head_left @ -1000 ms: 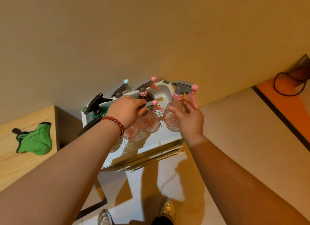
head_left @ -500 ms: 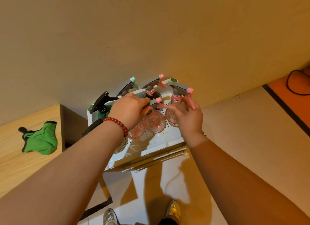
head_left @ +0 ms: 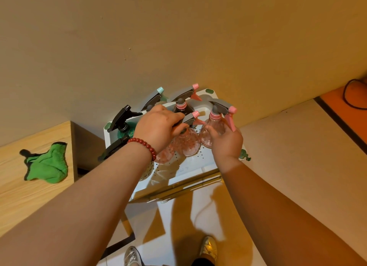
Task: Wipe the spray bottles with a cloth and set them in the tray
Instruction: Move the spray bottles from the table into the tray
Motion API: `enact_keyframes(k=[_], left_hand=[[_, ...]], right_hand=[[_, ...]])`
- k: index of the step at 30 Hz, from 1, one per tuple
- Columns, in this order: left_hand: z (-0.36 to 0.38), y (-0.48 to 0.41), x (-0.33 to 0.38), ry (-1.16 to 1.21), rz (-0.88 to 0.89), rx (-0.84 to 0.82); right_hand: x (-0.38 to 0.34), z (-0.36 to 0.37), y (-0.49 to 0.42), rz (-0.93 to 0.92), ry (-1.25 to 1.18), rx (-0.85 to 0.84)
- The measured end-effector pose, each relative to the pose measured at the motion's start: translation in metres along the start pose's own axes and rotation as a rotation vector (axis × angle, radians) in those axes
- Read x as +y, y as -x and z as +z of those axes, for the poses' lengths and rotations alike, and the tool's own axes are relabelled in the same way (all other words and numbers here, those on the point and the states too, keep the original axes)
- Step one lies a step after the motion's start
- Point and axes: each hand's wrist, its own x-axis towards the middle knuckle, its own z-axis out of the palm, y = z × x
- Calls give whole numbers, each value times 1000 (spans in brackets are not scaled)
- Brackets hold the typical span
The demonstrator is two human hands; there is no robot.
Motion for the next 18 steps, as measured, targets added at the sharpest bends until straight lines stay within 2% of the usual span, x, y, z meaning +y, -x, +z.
enact_keyframes(k=[4, 7, 11, 15, 18], left_hand=[[2, 1, -2, 4, -13, 10], [3, 0, -3, -5, -29, 15], [2, -1, -5, 22, 9, 39], [3, -2, -7, 22, 8, 69], [7, -1, -7, 2, 12, 80]], right_hand=[[-3, 3, 0, 2, 0, 22], [-6, 4, 3, -70, 10, 38], [0, 2, 4, -139, 57, -19], [2, 0, 8, 40, -257, -108], [2, 0, 10, 88, -132, -91]])
